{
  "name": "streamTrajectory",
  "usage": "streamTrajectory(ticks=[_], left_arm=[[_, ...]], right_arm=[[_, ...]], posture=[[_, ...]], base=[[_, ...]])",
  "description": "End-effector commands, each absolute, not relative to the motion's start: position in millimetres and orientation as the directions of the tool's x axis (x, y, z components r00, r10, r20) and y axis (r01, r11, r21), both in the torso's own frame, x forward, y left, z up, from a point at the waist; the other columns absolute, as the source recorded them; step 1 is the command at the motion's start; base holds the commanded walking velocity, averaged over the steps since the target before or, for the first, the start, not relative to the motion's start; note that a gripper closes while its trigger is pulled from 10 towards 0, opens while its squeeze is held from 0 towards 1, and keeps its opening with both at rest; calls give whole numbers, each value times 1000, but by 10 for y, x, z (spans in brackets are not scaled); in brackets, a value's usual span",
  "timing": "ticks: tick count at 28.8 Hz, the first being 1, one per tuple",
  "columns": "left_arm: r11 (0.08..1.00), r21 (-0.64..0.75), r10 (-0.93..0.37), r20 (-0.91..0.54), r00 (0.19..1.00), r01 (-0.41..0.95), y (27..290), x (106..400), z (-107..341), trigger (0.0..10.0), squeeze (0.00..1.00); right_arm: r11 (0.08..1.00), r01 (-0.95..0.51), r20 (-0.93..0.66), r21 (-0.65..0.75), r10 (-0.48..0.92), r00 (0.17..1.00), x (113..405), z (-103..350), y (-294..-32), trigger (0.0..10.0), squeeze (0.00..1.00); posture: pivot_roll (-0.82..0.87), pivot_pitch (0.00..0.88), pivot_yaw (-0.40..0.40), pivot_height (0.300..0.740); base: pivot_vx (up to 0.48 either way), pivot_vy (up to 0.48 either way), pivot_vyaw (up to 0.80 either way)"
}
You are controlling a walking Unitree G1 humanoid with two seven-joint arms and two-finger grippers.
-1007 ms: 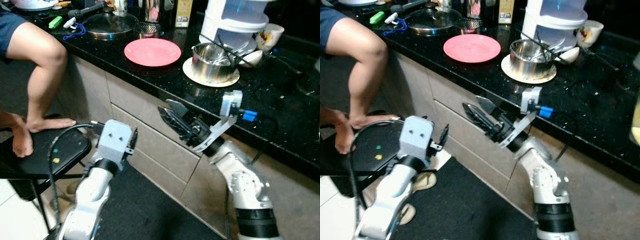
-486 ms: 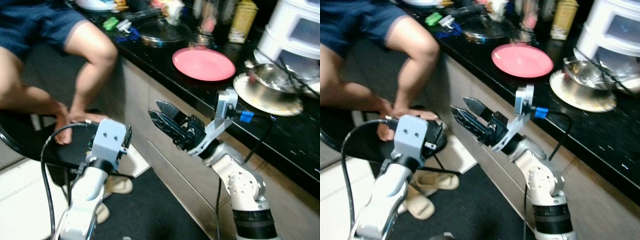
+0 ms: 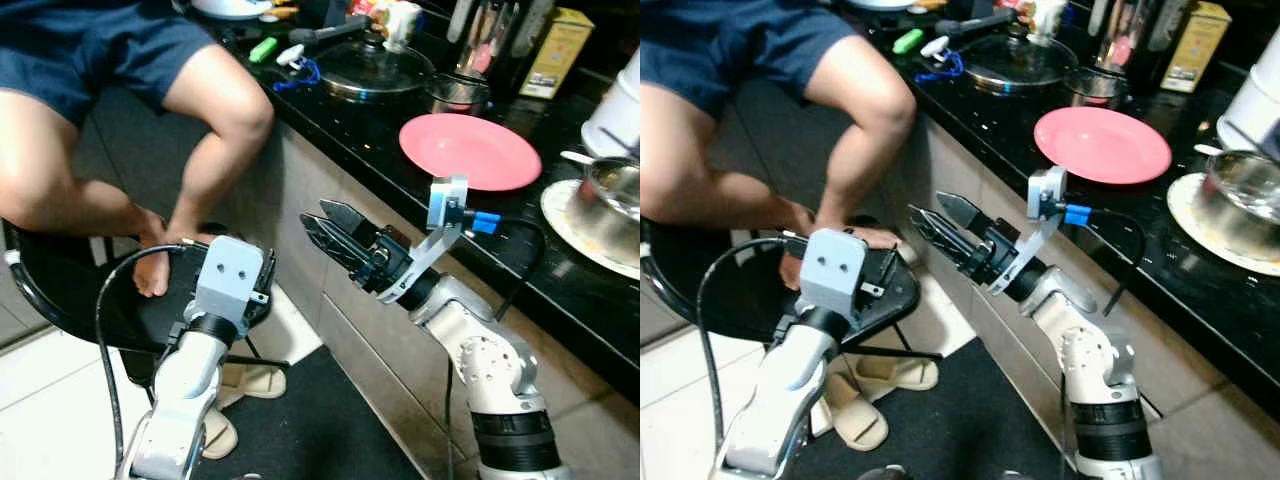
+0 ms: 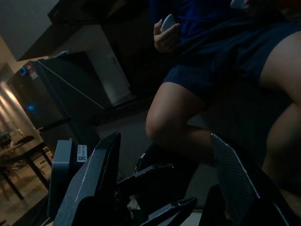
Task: Kitchen organization
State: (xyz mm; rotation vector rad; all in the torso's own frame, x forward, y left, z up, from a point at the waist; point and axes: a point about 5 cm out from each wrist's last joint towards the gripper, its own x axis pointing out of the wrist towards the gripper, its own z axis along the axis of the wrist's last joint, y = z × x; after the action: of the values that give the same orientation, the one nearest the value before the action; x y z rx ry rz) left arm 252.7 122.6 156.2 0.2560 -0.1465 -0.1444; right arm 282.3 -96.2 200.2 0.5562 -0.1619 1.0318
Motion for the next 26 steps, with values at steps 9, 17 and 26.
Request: streamTrajectory(ticks=[9, 17, 26], left_arm=[[960, 243, -169, 115, 979, 138, 1191, 2522, 1537, 10000, 0], [961, 244, -162, 117, 980, 130, 1194, 2530, 1545, 10000, 0], [963, 244, -154, 129, 980, 119, 1214, 2544, 1580, 10000, 0]], right_arm=[[420, -816, 329, 397, 765, 553, 2870, 1956, -998, 10000, 0], [413, -821, 335, 395, 767, 548, 2878, 1968, -1009, 10000, 0], [389, -835, 339, 389, 782, 523, 2851, 1981, -1003, 10000, 0]], posture=[[36, 56, -64, 740], [34, 54, -66, 740], [36, 53, -66, 740]], base=[[233, 0, -444], [0, 0, -800], [0, 0, -533]])
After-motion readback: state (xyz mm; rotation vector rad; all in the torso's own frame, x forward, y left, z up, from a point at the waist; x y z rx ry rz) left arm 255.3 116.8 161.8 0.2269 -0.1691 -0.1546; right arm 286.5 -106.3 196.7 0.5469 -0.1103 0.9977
